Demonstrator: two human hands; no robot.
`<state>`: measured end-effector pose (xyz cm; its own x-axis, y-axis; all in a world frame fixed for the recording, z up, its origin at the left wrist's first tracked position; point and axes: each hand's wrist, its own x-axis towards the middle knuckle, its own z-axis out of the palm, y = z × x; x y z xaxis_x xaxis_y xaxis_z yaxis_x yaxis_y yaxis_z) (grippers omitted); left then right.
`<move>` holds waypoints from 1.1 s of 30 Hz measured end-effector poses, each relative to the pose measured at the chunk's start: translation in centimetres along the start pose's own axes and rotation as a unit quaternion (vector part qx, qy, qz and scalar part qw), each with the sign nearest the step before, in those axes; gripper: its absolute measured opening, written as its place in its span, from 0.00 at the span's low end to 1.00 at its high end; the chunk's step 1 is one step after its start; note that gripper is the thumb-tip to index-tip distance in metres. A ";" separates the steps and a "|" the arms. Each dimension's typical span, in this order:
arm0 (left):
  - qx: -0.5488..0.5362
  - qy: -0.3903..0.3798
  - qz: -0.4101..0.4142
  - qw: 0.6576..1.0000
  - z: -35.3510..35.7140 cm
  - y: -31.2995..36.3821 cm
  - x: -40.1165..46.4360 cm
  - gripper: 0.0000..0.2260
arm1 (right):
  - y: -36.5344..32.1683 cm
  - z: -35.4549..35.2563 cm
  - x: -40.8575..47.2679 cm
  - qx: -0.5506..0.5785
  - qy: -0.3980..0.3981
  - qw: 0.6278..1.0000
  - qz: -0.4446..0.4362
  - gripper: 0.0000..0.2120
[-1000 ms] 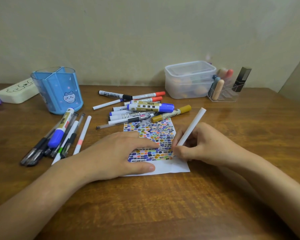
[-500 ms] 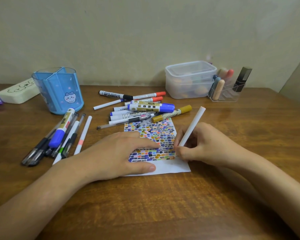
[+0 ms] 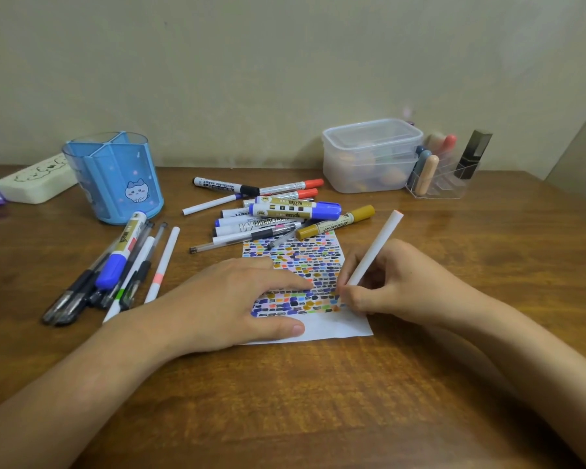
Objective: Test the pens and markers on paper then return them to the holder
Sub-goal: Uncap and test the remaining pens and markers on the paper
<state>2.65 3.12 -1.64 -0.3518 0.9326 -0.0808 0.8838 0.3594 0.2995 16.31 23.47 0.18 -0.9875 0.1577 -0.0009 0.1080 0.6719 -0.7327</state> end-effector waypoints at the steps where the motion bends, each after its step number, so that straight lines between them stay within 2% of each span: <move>1: 0.001 0.000 0.000 1.000 0.0 0.0 0.0 0.28 | 0.0 0.0 0.0 -0.006 0.004 1.000 0.001 0.05; 6: -0.001 0.004 0.005 1.000 0.0 0.0 0.0 0.28 | -0.1 -0.1 -0.1 0.018 -0.008 1.000 -0.002 0.05; 33: 0.002 0.006 0.001 1.000 0.1 0.0 -0.1 0.28 | 0.1 0.2 0.0 0.002 -0.002 1.000 -0.008 0.04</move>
<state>2.69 3.06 -1.70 -0.3540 0.9326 -0.0696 0.8854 0.3582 0.2961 16.33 23.44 -0.05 -0.9896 0.1436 0.0073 0.0919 0.6711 -0.7356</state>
